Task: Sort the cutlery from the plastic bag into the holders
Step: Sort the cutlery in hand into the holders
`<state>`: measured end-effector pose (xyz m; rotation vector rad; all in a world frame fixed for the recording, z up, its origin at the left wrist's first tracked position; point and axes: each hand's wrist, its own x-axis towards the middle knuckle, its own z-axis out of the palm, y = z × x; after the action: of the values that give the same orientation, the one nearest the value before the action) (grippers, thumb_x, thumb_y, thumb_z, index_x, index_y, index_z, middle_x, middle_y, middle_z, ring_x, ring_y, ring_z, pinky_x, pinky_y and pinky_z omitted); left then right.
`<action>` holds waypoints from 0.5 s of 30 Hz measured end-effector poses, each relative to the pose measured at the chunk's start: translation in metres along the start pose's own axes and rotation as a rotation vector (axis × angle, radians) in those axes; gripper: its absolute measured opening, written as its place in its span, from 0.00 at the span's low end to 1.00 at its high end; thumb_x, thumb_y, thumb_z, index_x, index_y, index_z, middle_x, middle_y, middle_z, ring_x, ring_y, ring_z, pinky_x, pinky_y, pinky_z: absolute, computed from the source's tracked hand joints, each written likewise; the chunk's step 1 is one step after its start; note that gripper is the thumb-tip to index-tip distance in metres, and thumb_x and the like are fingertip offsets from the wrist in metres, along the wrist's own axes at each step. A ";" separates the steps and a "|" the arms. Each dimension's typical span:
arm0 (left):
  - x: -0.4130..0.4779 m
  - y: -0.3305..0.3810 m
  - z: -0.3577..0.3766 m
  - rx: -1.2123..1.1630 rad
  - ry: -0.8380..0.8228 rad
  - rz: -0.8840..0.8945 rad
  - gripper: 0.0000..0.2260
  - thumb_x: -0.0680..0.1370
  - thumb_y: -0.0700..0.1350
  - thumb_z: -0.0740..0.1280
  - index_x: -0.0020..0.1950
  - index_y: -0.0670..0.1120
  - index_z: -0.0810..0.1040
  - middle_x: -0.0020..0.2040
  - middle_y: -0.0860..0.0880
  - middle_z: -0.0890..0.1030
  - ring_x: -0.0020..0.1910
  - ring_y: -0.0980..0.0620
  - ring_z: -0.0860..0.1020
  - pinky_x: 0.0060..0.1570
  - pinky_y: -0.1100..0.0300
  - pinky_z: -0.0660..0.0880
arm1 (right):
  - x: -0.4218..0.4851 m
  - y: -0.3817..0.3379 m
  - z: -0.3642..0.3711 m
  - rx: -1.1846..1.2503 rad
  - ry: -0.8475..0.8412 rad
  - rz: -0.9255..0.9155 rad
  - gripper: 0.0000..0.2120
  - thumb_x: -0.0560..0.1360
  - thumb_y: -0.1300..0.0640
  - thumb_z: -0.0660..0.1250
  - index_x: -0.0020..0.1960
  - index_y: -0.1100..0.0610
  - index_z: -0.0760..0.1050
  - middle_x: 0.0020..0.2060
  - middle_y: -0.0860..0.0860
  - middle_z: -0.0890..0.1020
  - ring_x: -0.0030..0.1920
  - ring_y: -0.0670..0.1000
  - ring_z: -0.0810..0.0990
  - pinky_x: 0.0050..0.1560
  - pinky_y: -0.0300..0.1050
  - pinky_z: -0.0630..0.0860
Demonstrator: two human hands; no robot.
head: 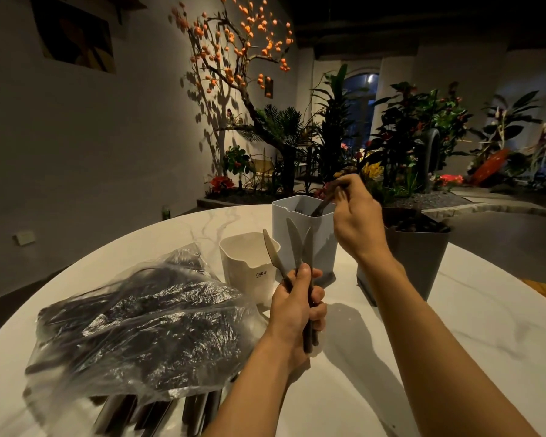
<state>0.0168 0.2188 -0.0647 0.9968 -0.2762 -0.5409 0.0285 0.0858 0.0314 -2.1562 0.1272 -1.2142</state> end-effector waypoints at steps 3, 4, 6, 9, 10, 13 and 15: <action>-0.002 -0.001 0.001 -0.008 0.000 0.001 0.14 0.84 0.55 0.60 0.56 0.44 0.76 0.32 0.51 0.71 0.25 0.56 0.65 0.26 0.63 0.62 | -0.001 0.013 0.009 -0.174 -0.120 0.067 0.10 0.84 0.55 0.55 0.62 0.51 0.72 0.51 0.55 0.79 0.47 0.57 0.77 0.42 0.57 0.76; -0.003 -0.001 0.001 -0.009 0.002 -0.003 0.14 0.84 0.54 0.60 0.57 0.44 0.76 0.32 0.51 0.71 0.25 0.56 0.65 0.26 0.63 0.62 | -0.002 0.016 0.009 -0.204 -0.156 0.095 0.10 0.85 0.55 0.54 0.61 0.52 0.72 0.50 0.56 0.78 0.46 0.56 0.76 0.39 0.51 0.72; -0.003 0.000 0.002 -0.002 0.009 -0.010 0.15 0.85 0.54 0.60 0.57 0.44 0.76 0.32 0.50 0.71 0.26 0.56 0.65 0.26 0.63 0.62 | -0.002 0.018 0.008 -0.163 -0.167 0.137 0.08 0.85 0.56 0.54 0.55 0.55 0.72 0.46 0.56 0.78 0.43 0.55 0.75 0.36 0.48 0.69; -0.002 0.000 0.001 -0.007 0.003 -0.013 0.15 0.85 0.54 0.60 0.58 0.43 0.76 0.32 0.50 0.70 0.25 0.56 0.64 0.25 0.63 0.62 | 0.000 0.013 0.002 -0.007 -0.040 0.150 0.08 0.84 0.55 0.58 0.55 0.55 0.74 0.44 0.52 0.81 0.44 0.54 0.80 0.44 0.59 0.79; -0.002 0.000 0.001 -0.011 0.002 -0.011 0.15 0.84 0.55 0.60 0.57 0.43 0.76 0.32 0.50 0.71 0.25 0.56 0.64 0.25 0.63 0.62 | 0.001 0.009 0.001 0.016 0.014 0.123 0.08 0.84 0.55 0.59 0.57 0.54 0.75 0.45 0.51 0.82 0.45 0.53 0.81 0.46 0.59 0.80; 0.000 -0.001 -0.001 -0.009 0.006 -0.007 0.15 0.84 0.55 0.61 0.56 0.44 0.77 0.32 0.51 0.72 0.25 0.56 0.65 0.26 0.64 0.63 | 0.002 0.003 -0.001 0.032 0.172 -0.006 0.07 0.83 0.56 0.61 0.58 0.55 0.76 0.47 0.51 0.82 0.46 0.51 0.81 0.46 0.57 0.82; 0.001 -0.001 -0.001 -0.001 0.008 -0.006 0.15 0.84 0.55 0.61 0.55 0.44 0.78 0.32 0.51 0.72 0.25 0.56 0.65 0.26 0.64 0.63 | 0.004 0.000 -0.002 0.031 0.246 -0.061 0.06 0.83 0.57 0.61 0.56 0.56 0.75 0.47 0.53 0.79 0.46 0.54 0.79 0.45 0.59 0.80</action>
<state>0.0182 0.2188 -0.0663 0.9989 -0.2659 -0.5426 0.0293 0.0828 0.0351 -1.9901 0.1471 -1.5045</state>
